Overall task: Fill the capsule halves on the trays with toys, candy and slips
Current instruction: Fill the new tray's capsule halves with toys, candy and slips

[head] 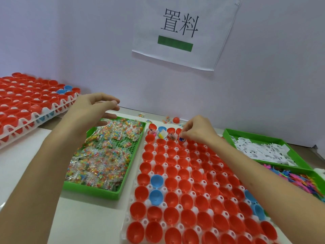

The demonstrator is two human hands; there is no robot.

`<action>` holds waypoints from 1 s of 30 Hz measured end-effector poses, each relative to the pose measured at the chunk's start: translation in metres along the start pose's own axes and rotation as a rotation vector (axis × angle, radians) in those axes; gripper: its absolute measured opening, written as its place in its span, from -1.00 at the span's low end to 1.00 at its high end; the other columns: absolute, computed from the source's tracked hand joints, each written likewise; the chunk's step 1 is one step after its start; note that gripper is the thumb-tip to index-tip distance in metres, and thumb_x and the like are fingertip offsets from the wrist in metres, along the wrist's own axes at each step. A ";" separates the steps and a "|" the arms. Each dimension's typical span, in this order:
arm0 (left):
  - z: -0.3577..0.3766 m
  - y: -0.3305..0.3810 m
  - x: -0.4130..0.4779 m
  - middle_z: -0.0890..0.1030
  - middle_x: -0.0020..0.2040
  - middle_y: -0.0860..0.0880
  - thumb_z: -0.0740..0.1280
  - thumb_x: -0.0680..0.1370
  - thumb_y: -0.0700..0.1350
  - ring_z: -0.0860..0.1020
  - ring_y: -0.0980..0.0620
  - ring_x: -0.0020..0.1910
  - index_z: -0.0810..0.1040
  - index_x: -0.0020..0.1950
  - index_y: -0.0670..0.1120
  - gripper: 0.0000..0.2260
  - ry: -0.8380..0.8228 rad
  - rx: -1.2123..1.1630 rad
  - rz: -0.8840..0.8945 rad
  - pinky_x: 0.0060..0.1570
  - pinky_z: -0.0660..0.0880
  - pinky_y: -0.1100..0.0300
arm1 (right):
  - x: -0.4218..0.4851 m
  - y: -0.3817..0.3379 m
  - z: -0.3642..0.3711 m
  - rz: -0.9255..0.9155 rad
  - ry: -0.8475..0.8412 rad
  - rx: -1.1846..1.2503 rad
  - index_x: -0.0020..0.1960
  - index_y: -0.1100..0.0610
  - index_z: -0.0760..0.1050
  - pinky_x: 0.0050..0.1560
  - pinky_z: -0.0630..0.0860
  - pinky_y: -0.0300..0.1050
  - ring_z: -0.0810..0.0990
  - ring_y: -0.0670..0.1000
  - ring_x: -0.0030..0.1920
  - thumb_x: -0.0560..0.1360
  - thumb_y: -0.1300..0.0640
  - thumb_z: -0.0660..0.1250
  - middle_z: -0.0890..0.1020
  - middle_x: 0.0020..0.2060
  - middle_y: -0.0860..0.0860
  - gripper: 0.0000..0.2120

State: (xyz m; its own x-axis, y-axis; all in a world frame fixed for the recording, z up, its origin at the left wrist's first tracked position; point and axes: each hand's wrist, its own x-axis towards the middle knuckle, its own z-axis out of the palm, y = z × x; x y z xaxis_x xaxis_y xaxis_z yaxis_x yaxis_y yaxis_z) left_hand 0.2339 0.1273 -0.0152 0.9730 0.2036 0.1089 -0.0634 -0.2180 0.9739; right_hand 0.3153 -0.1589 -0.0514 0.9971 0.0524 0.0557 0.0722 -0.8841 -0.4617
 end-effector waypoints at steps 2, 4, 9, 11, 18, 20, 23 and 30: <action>0.000 -0.001 0.000 0.70 0.00 -0.01 0.32 0.63 -0.12 0.66 0.03 -0.07 0.65 0.04 0.00 -0.89 -0.009 0.020 -0.010 -0.01 0.54 0.13 | -0.001 0.000 -0.001 -0.016 0.023 0.009 -0.09 0.17 0.73 -0.34 0.35 -0.39 0.48 -0.24 -0.33 0.47 0.21 0.50 0.64 -0.26 -0.04 -0.95; -0.001 -0.003 0.000 0.71 -0.01 0.00 0.32 0.63 -0.11 0.66 0.04 -0.07 0.65 0.06 -0.01 -0.89 -0.028 0.046 -0.020 0.02 0.54 0.11 | -0.003 0.000 -0.002 -0.031 0.029 -0.003 -0.06 0.17 0.73 -0.34 0.35 -0.37 0.47 -0.24 -0.35 0.48 0.24 0.48 0.59 -0.33 -0.07 -0.93; 0.000 -0.008 0.004 0.72 -0.06 0.00 0.34 0.62 -0.10 0.67 0.05 -0.10 0.65 0.05 -0.01 -0.90 -0.036 0.094 -0.025 -0.05 0.54 0.12 | -0.006 -0.002 -0.010 -0.011 0.023 -0.005 -0.10 0.10 0.72 -0.14 0.54 -0.19 0.56 -0.14 -0.30 0.45 0.33 0.40 0.59 -0.35 -0.10 -0.81; 0.000 -0.012 0.006 0.71 -0.08 0.00 0.34 0.62 -0.10 0.66 0.04 -0.12 0.65 0.03 0.00 -0.91 -0.031 0.138 -0.019 -0.09 0.53 0.13 | -0.006 -0.003 -0.013 -0.011 0.020 0.003 -0.12 0.08 0.72 -0.22 0.53 -0.22 0.59 -0.12 -0.25 0.42 0.35 0.44 0.60 -0.29 -0.11 -0.81; 0.003 -0.034 0.010 0.69 -0.01 0.00 0.41 0.58 -0.10 0.65 0.04 -0.09 0.66 0.07 0.02 -0.90 -0.219 0.519 -0.078 -0.10 0.50 0.09 | 0.002 0.027 -0.047 0.002 0.206 0.126 -0.25 0.00 0.63 -0.43 0.45 -0.35 0.59 -0.18 -0.49 0.43 0.35 0.39 0.69 -0.31 -0.02 -0.74; 0.007 -0.039 0.010 0.67 0.00 -0.01 0.44 0.56 -0.14 0.63 0.06 -0.07 0.66 0.09 0.01 -0.87 -0.250 0.567 -0.093 0.02 0.50 0.09 | 0.003 0.050 -0.059 0.047 0.276 0.088 -0.22 0.01 0.64 -0.27 0.54 -0.25 0.62 -0.07 -0.36 0.46 0.34 0.37 0.72 -0.22 0.03 -0.75; 0.013 -0.045 0.010 0.66 -0.06 -0.03 0.47 0.51 -0.22 0.60 0.04 -0.08 0.67 0.06 -0.02 -0.83 -0.197 0.561 -0.113 0.03 0.50 0.10 | -0.002 0.099 -0.072 0.185 0.289 -0.029 0.00 0.15 0.70 0.11 0.53 -0.04 0.61 0.05 -0.09 0.52 0.29 0.37 0.72 -0.02 0.12 -0.84; 0.033 -0.052 0.009 0.65 -0.05 0.01 0.57 0.43 -0.01 0.64 0.02 -0.09 0.67 -0.05 0.05 -0.84 -0.148 0.679 -0.117 0.14 0.57 0.00 | -0.035 0.181 -0.073 0.406 0.138 -0.217 0.15 0.17 0.65 0.13 0.53 0.03 0.61 0.19 0.10 0.50 0.13 0.44 0.67 0.13 0.18 -0.75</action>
State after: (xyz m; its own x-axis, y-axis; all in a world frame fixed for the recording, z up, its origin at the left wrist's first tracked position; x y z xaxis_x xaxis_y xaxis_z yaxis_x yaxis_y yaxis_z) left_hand 0.2530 0.1087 -0.0712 0.9880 0.1403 -0.0643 0.1491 -0.7603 0.6322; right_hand 0.2920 -0.3547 -0.0727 0.9299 -0.3665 0.0328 -0.3440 -0.8976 -0.2757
